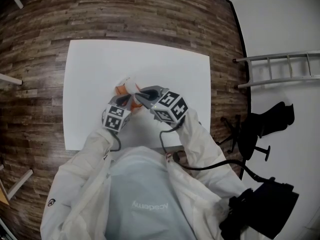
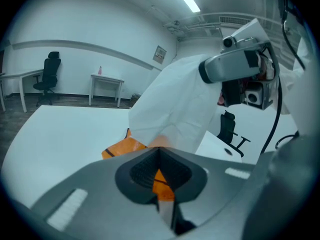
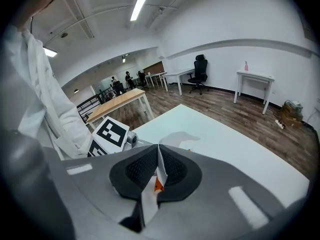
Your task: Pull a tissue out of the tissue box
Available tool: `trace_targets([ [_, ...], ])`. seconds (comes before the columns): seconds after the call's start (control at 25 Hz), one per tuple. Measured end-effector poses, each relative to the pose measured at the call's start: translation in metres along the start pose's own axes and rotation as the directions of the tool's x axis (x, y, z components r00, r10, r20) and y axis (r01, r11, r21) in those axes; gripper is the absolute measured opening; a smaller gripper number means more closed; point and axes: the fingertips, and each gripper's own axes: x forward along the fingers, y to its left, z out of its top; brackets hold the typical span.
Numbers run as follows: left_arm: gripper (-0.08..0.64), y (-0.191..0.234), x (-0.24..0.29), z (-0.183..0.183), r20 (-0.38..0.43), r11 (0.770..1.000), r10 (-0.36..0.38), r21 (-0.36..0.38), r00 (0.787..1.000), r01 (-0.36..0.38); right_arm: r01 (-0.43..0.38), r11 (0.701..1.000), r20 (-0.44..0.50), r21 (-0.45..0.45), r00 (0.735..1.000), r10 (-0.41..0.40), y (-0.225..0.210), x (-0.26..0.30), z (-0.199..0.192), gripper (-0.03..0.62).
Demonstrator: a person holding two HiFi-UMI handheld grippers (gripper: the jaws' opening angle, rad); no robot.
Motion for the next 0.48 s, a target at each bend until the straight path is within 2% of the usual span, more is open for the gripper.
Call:
trace_targets([
  [0.48,0.000,-0.009,0.006,0.010,-0.005,1.000,-0.021,0.018,1.000,0.021,0.033,0.999,0.048,-0.012,0.998,-0.032,-0.003,-0.021,0.016,0.003],
])
